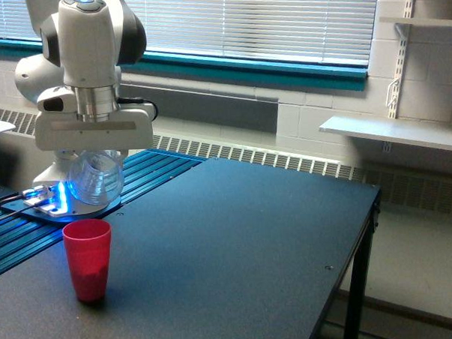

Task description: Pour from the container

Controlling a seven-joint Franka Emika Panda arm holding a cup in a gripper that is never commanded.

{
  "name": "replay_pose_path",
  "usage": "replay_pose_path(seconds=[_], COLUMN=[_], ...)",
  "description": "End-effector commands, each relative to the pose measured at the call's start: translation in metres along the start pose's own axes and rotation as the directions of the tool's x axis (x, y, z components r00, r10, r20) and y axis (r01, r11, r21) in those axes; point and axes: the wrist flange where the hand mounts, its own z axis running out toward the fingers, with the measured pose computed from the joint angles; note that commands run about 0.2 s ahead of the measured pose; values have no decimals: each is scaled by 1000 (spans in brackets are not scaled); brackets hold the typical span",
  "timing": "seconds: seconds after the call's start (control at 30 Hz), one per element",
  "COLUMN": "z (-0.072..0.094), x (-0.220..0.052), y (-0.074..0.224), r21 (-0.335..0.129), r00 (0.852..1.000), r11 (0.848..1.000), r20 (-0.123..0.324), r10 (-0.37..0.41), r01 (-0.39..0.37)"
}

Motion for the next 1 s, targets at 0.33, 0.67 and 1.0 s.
replay_pose_path(seconds=[0.33, 0.67, 1.0], z=[11, 70, 70], x=[-36, -134, -184], y=[-15, -27, -82], r21=[86, 58, 152], r00=[996, 955, 934], r11=[993, 957, 927], r20=[-2, 72, 60], r10=[-84, -288, -354], r01=[84, 284, 342])
